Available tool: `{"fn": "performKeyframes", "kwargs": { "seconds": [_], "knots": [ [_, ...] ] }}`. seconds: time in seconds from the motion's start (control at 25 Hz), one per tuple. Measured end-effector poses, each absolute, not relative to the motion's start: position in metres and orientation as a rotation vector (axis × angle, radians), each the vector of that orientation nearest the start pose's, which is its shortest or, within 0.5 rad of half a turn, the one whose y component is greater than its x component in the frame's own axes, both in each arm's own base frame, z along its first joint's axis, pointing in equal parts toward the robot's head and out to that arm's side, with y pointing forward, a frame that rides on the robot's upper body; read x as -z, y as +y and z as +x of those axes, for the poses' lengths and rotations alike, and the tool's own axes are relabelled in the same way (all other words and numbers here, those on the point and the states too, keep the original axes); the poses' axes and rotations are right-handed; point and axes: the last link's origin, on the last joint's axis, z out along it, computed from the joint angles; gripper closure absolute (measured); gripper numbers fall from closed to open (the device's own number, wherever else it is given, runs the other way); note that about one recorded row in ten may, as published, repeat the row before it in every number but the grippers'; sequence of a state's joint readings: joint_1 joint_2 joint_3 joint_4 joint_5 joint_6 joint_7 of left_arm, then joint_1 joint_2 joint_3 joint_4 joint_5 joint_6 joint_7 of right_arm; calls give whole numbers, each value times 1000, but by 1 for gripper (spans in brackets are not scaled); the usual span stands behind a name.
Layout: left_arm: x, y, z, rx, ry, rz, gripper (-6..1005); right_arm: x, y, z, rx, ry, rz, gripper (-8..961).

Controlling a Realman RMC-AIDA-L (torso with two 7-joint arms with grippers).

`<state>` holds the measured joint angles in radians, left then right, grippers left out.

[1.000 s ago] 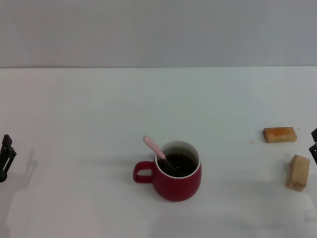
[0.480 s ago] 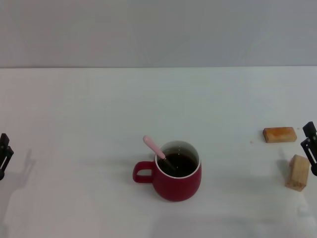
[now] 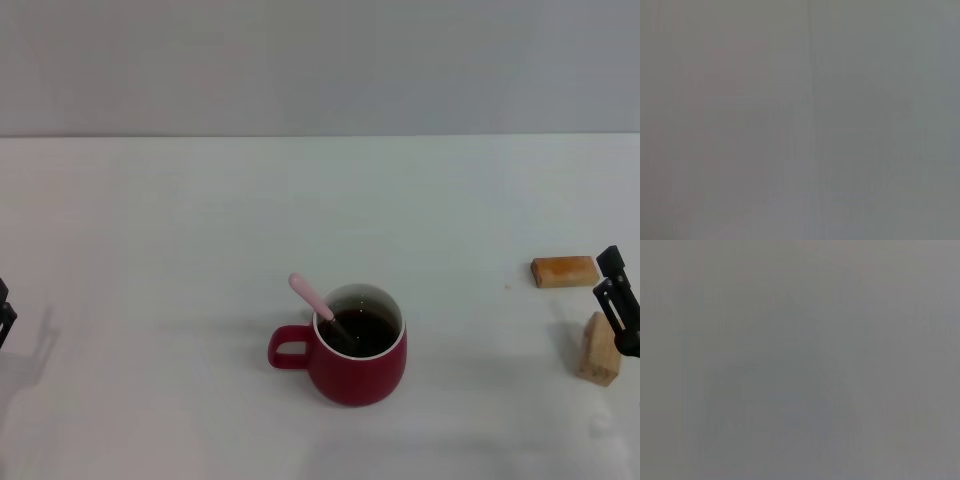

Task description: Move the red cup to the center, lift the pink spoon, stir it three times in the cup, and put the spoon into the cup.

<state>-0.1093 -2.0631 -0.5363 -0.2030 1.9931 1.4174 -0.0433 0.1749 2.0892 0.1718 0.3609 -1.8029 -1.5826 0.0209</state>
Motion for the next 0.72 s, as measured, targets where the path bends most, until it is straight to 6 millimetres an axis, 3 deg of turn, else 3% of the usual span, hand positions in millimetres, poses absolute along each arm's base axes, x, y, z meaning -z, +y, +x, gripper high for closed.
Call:
{"fn": "performKeyframes", "kwargs": {
  "seconds": [0.72],
  "knots": [
    [1,208,-386,615,-581,-1445,151,43,205,312,-862,474,-1509,336]
  ]
}}
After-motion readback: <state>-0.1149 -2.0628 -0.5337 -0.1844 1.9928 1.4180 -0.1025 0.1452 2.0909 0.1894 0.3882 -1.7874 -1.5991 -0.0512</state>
